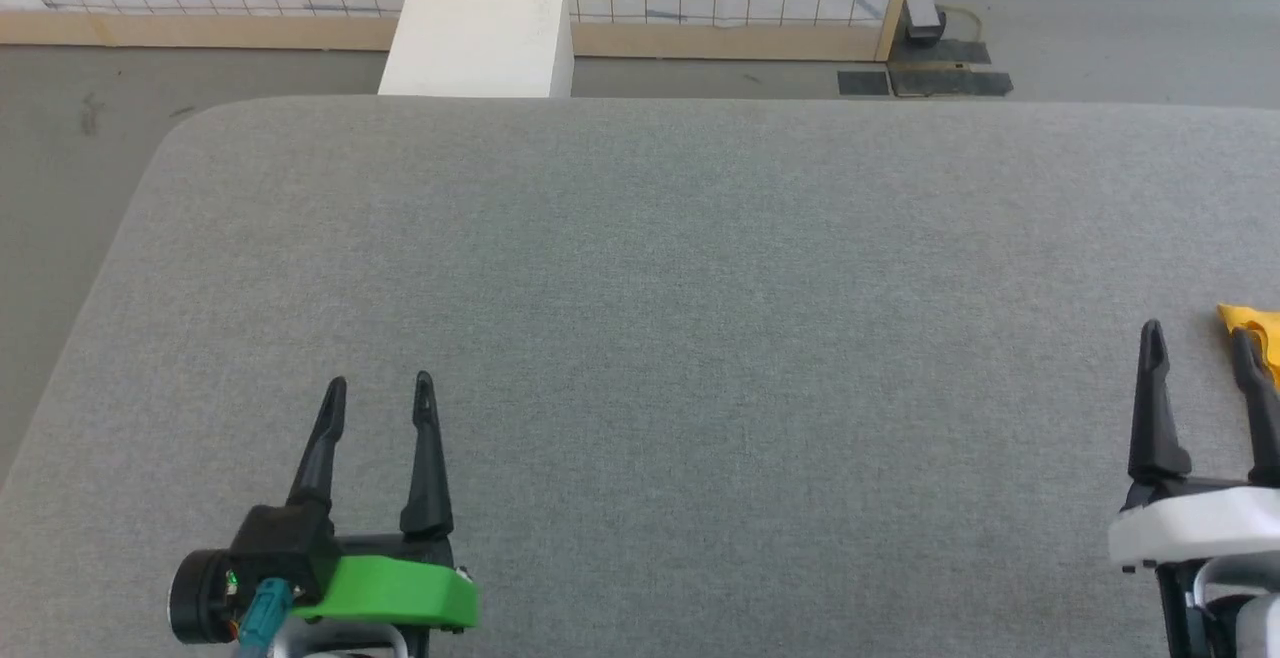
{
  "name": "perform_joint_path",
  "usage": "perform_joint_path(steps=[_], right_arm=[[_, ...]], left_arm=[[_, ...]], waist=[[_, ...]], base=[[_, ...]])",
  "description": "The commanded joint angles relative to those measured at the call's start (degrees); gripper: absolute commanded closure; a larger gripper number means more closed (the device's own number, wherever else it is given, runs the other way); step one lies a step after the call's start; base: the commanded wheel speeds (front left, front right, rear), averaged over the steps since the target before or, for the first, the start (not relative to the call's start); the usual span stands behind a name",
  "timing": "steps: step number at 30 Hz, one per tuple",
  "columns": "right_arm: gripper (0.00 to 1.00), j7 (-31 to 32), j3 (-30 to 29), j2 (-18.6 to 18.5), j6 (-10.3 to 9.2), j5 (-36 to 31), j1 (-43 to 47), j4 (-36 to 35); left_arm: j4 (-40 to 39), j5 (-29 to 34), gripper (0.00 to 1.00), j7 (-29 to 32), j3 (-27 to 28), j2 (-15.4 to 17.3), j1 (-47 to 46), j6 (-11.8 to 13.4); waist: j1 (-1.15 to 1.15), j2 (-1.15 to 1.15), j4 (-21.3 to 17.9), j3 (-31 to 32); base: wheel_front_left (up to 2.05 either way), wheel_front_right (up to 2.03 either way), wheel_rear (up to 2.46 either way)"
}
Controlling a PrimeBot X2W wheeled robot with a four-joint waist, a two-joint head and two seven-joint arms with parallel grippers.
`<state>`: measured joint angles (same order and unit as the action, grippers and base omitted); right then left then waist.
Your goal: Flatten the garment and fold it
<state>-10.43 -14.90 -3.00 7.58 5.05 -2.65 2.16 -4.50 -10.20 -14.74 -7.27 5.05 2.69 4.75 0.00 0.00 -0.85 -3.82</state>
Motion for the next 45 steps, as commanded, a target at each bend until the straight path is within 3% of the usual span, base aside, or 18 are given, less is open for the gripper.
perform_joint_path(steps=[1, 11, 19, 20, 45], right_arm=[[0.0, -0.76, -0.01, 0.12, -0.09, 0.35, 0.65, 0.86], [0.0, -2.32, 0.36, 0.12, -0.09, 1.11, -0.17, 4.17], [0.0, -2.82, 1.03, 0.12, -0.09, 1.38, -0.56, 4.9], [1.0, -2.23, 0.95, 0.03, 0.01, 0.98, 0.12, 4.77], [1.0, 0.12, 3.45, 0.04, -0.01, -0.12, 0.58, 3.51]], left_arm=[[-0.1, -0.75, 0.0, -0.25, 0.62, -0.41, 0.84, -0.54], [0.56, -0.39, 0.0, -0.26, 1.98, -1.31, 0.87, -2.2], [1.33, -0.65, 0.0, -0.26, 3.09, -1.82, 0.9, -1.28], [1.26, -0.03, 1.0, -0.01, 2.97, -1.55, 0.21, -1.61], [1.86, 1.89, 1.0, 2.72, 3.7, -1.65, -0.33, -2.21]], waist=[[0.0, 0.0, -0.08, 0.09], [0.0, 0.0, -0.73, 0.23], [0.0, 0.0, -1.38, 0.45], [0.0, 0.0, -1.37, 0.44], [0.0, 0.0, -0.97, 1.07]], base=[[0.0, 0.0, 0.0], [0.0, 0.0, 0.0], [0.0, 0.0, 0.0], [0.0, 0.0, 0.0], [0.0, 0.0, 0.0]])
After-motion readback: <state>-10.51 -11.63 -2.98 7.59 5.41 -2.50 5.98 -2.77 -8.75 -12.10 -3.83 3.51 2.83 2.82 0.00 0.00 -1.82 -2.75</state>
